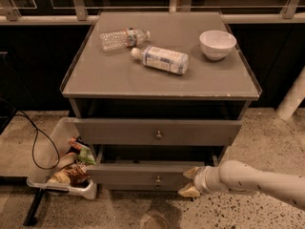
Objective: Close middle drawer
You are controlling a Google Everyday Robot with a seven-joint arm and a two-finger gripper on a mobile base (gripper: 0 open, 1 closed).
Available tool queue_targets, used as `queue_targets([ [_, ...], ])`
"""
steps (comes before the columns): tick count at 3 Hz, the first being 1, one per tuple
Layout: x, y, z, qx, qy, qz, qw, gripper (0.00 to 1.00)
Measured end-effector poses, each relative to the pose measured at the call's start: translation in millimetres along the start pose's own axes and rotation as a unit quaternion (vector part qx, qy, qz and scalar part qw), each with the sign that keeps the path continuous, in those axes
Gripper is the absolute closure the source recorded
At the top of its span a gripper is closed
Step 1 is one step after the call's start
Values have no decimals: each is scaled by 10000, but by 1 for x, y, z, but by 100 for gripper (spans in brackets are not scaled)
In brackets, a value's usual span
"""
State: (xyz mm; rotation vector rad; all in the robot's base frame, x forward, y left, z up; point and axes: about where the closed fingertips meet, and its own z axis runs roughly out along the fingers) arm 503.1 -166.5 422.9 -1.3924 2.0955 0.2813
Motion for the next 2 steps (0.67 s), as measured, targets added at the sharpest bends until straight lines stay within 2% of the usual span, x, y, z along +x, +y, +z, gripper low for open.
queue_targets([
  [1, 0, 0, 0, -1, 0, 0, 10000, 0],
  [2, 0, 0, 0, -1, 0, 0, 10000, 0],
])
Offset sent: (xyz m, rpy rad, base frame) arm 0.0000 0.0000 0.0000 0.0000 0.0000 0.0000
